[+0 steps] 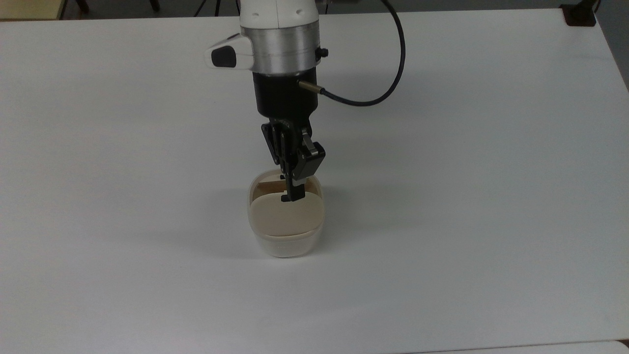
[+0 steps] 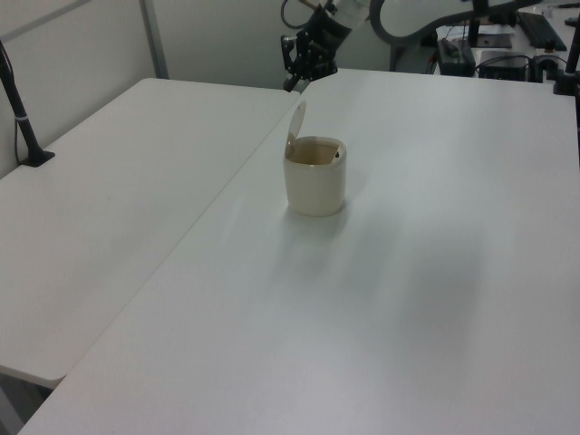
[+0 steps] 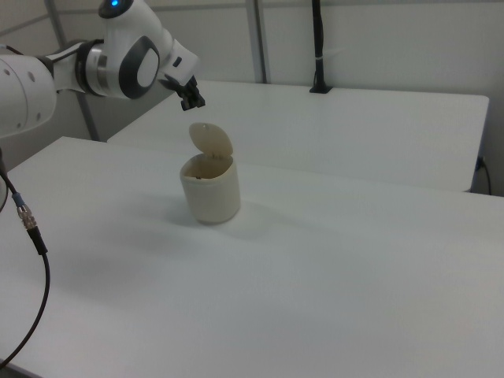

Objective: Close the trash bin
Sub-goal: 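Push the upright lid over toward the bin opening with the gripper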

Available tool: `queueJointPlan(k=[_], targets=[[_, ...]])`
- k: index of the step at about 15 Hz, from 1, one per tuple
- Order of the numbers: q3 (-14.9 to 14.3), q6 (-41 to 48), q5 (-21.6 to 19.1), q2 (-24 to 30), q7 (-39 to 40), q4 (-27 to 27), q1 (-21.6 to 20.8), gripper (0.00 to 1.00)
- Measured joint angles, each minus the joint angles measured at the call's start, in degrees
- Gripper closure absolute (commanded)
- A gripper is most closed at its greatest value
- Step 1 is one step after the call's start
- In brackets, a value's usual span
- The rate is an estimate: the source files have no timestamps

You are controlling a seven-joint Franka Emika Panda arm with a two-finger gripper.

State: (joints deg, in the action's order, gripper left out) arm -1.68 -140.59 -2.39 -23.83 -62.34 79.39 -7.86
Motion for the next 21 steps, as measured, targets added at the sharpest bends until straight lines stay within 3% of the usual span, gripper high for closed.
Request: queueJointPlan(k=[11,17,21], targets=[[-0.4,-1.0,4.3,-2.5,-1.1,0.1,0.2,1.00],[-0.5,-1.0,6.2,-2.2,-0.5,2.0,1.1,1.00],[-0.5,-1.0,6.2,1.0,2.5,6.2,0.9,1.00]])
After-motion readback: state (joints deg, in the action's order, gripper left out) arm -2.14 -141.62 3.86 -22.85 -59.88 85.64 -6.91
